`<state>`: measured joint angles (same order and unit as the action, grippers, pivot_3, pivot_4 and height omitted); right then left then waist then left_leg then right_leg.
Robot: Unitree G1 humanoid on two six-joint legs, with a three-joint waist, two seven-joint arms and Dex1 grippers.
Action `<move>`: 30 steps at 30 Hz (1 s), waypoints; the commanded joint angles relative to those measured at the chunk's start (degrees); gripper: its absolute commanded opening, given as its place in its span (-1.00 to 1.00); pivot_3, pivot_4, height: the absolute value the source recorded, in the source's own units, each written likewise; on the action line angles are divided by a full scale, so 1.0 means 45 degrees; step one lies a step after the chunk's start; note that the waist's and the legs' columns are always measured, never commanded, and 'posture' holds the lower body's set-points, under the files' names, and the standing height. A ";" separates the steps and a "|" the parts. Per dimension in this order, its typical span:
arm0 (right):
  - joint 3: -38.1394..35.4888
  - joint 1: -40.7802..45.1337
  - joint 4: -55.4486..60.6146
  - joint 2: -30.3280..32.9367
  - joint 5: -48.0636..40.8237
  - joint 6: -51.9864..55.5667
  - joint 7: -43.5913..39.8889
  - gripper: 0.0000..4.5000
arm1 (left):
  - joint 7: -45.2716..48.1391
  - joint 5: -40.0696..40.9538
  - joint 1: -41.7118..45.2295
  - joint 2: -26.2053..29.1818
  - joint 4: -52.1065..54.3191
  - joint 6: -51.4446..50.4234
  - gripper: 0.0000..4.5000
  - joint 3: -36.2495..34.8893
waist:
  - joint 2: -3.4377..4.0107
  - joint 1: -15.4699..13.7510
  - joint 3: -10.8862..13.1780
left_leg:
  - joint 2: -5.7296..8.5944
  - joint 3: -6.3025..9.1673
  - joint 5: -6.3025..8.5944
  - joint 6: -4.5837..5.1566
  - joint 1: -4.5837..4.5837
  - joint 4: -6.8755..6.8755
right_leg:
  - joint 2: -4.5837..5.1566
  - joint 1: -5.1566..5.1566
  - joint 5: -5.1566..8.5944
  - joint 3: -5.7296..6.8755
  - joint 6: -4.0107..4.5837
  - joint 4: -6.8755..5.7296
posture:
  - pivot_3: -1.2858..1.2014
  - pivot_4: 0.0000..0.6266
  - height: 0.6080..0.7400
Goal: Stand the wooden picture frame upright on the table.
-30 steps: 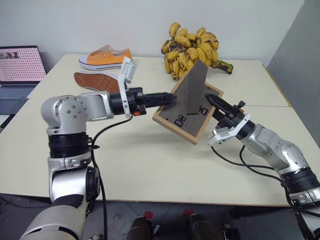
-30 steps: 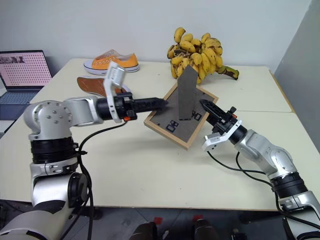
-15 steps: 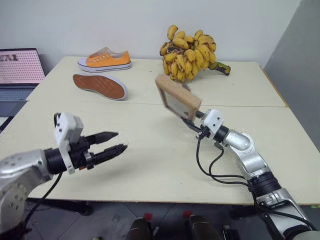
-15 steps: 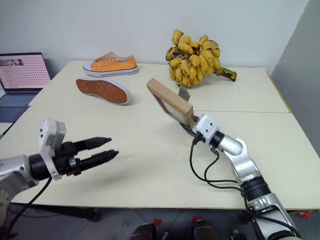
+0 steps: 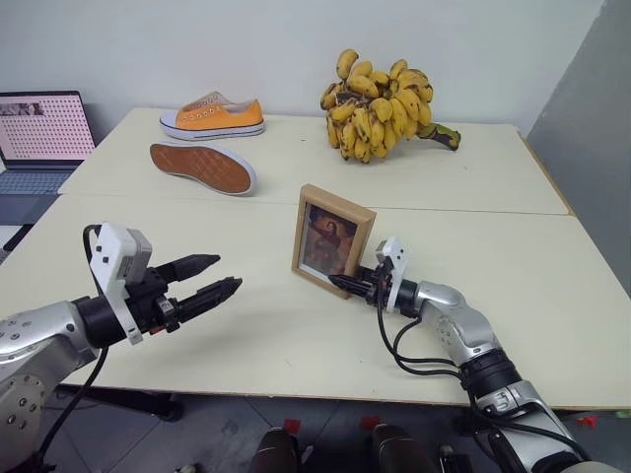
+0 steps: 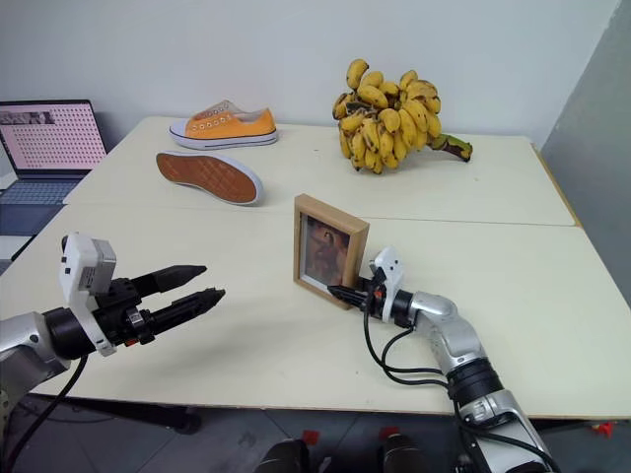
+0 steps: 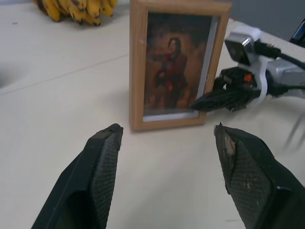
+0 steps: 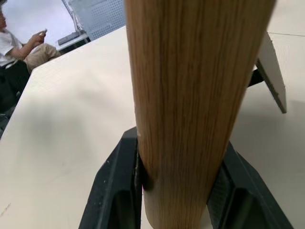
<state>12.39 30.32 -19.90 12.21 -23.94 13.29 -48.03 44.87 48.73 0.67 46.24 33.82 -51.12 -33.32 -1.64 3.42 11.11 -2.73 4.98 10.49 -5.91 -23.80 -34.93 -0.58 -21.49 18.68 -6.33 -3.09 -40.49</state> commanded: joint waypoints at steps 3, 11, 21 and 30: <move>-0.0516 -0.0256 -0.0173 -0.0267 0.0237 -0.0163 -0.0091 -0.11 | -0.0463 0.0730 0.0633 0.0372 0.0114 -0.0006 0.47 0.0123 | 0.0000 0.0014 0.0000 | -0.0003 0.0004 0.0000 0.0000 0.0001 0.0005 | -0.0005 -0.0001 0.0001 0.0003 0.0001 0.0001 | 0.03 -0.52 1.00; -0.0559 -0.0846 0.0933 0.0230 0.1004 -0.0008 0.0270 0.32 | -0.0994 0.0432 0.1616 -0.0128 -0.0244 0.0911 0.47 0.1237 | 0.0000 0.0007 0.0000 | -0.0001 0.0001 0.0001 -0.0001 -0.0002 0.0008 | -0.0005 0.0001 0.0001 0.0001 0.0000 0.0015 | 0.03 -0.52 1.00; -0.1912 -0.4439 0.7682 0.3961 0.0351 0.3205 0.0546 0.32 | -0.0918 0.0284 0.2675 -0.0879 -0.0948 0.1213 0.47 0.3256 | 0.0001 -0.0082 0.0001 | 0.0004 0.0007 0.0002 -0.0001 -0.0023 0.0013 | -0.0002 0.0011 0.0011 0.0002 -0.0019 0.0067 | 0.03 -0.52 1.00; -0.5206 -0.4746 1.2141 0.4807 -0.2160 0.6294 0.2741 0.32 | -0.0687 0.0423 0.3212 -0.1087 -0.1709 0.1110 0.47 0.4067 | 0.0009 0.0003 0.0003 | -0.0012 -0.0005 0.0004 0.0002 -0.0021 0.0015 | -0.0021 0.0014 0.0030 -0.0024 -0.0056 0.0098 | 0.03 -0.52 1.00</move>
